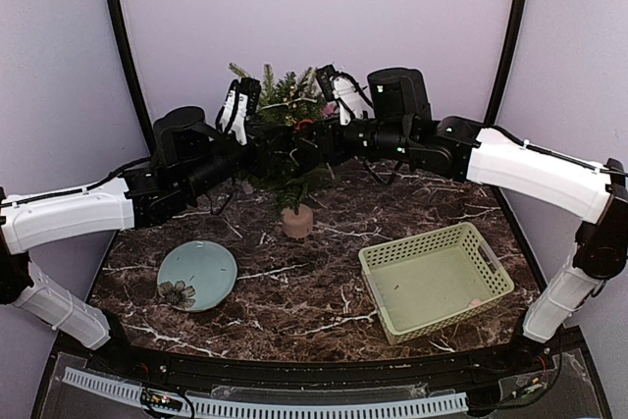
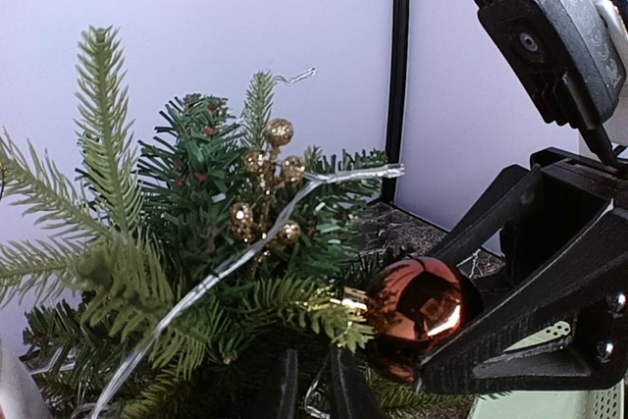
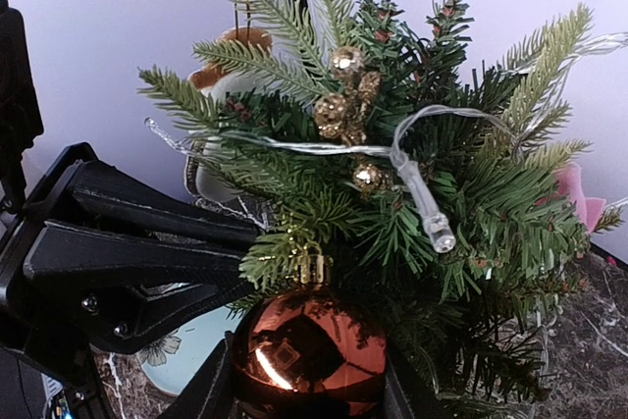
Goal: Decorate the small christmas tree
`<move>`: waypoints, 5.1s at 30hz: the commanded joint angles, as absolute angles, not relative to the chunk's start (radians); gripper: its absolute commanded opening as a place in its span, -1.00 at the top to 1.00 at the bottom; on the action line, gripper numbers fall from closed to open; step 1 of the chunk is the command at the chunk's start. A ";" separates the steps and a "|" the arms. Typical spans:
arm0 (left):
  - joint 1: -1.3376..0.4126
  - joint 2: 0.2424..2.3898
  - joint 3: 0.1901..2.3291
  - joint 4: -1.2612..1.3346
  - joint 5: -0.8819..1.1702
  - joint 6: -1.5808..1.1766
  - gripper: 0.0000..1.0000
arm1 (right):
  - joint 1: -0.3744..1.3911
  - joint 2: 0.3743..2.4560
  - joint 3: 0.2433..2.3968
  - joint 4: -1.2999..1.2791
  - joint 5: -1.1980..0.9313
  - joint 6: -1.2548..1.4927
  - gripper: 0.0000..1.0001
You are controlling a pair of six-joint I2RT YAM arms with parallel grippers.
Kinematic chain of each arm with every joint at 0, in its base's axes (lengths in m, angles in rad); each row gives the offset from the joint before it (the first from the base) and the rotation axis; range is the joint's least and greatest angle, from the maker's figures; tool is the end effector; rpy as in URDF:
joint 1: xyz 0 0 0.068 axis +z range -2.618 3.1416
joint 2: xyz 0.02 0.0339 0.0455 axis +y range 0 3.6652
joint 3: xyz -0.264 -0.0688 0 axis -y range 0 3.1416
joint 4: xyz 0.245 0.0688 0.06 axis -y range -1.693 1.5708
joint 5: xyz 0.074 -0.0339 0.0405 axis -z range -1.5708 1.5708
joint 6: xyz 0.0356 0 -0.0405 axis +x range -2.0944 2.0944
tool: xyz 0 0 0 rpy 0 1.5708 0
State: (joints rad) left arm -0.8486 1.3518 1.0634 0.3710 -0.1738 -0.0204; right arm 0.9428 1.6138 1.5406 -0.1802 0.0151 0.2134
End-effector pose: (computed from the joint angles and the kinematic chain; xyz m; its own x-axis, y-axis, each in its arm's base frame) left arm 0.2183 -0.2385 0.3680 0.0418 -0.0778 -0.9961 0.6261 0.7790 -0.0346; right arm 0.2273 0.3122 0.3917 -0.3135 -0.0713 -0.9469 -0.7512 0.6287 0.2013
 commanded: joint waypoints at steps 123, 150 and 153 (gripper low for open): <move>-0.848 0.900 0.571 0.518 0.028 -0.144 0.27 | 0.701 1.385 0.825 -1.167 0.299 0.754 0.16; -0.848 0.854 0.538 0.552 -0.035 -0.084 0.27 | 0.642 1.431 0.854 -1.007 0.220 0.847 0.13; -0.848 0.855 0.541 0.545 -0.030 -0.079 0.26 | 0.636 1.530 0.963 -0.930 0.241 0.801 0.09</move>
